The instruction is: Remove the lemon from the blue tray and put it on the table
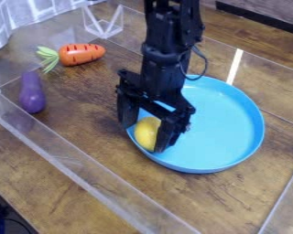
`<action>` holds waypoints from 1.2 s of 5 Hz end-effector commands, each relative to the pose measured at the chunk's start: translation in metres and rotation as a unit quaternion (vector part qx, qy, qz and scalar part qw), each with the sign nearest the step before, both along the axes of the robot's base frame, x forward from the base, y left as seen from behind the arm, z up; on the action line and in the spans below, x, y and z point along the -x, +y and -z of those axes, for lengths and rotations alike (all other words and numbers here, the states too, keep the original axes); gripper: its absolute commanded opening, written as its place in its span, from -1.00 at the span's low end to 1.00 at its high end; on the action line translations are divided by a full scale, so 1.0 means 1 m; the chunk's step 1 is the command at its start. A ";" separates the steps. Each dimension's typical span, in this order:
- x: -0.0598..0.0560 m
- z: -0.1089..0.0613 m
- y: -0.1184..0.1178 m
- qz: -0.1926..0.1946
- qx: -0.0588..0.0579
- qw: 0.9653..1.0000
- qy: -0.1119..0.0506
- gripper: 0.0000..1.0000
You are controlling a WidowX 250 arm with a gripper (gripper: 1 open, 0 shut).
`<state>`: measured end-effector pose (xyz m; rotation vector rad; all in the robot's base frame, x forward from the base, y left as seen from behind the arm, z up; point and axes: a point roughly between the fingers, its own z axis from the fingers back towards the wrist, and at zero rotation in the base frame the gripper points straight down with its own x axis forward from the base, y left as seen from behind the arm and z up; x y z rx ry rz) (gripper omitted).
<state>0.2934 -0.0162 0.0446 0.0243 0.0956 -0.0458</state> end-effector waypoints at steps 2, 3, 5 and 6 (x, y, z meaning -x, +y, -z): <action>-0.019 -0.012 -0.004 0.011 0.002 0.999 -0.033 1.00; -0.024 -0.013 -0.001 0.013 0.003 0.999 -0.035 1.00; -0.030 -0.013 0.007 0.008 0.004 0.999 -0.036 1.00; -0.031 -0.013 0.011 0.004 0.005 0.999 -0.035 1.00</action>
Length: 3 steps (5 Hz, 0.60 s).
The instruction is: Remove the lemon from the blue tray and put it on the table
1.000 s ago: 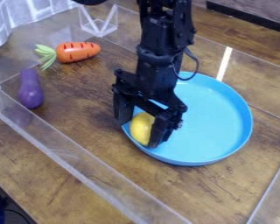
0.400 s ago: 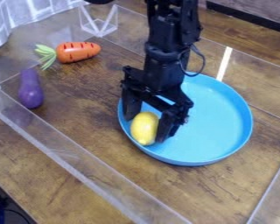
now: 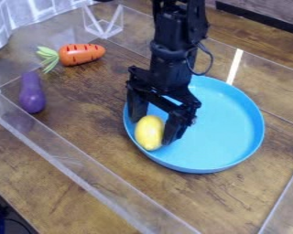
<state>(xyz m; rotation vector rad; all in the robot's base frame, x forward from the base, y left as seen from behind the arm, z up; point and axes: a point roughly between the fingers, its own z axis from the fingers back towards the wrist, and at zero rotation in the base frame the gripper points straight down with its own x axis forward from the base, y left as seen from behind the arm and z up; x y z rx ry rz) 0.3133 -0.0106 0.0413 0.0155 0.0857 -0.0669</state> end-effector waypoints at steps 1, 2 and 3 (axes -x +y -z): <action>-0.013 -0.013 0.008 -0.008 -0.001 1.000 -0.027 1.00; -0.014 -0.011 0.009 -0.009 -0.001 1.000 -0.025 1.00; -0.015 -0.010 0.011 -0.011 -0.001 1.000 -0.024 1.00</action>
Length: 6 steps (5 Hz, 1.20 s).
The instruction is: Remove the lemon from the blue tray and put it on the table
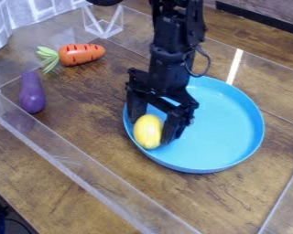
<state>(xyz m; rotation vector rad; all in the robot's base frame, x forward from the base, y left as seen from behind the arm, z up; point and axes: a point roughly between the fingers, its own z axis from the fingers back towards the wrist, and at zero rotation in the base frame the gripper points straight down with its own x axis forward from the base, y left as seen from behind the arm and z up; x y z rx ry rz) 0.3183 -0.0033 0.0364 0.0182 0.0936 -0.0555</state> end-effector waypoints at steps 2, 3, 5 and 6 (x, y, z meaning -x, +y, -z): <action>-0.012 -0.011 0.005 -0.006 -0.002 1.000 -0.024 1.00; -0.013 -0.010 0.005 -0.005 -0.004 1.000 -0.022 1.00; -0.014 -0.007 0.005 -0.006 -0.006 1.000 -0.020 1.00; -0.016 -0.006 0.006 -0.007 -0.006 1.000 -0.020 1.00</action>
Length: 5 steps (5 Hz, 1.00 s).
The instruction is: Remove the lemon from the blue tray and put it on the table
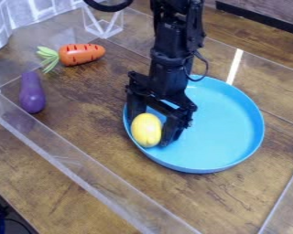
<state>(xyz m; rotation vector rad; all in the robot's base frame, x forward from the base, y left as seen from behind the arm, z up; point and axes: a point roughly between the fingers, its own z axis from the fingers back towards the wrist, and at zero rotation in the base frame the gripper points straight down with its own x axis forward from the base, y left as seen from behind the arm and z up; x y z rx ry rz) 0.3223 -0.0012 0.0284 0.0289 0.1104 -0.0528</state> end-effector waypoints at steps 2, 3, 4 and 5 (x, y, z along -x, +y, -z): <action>-0.009 -0.020 0.016 -0.013 -0.005 0.999 -0.032 -1.00; -0.007 -0.028 0.027 -0.022 -0.010 0.999 -0.037 -1.00; -0.004 -0.035 0.032 -0.026 -0.013 0.999 -0.042 -1.00; -0.001 -0.046 0.041 -0.035 -0.016 0.998 -0.048 -1.00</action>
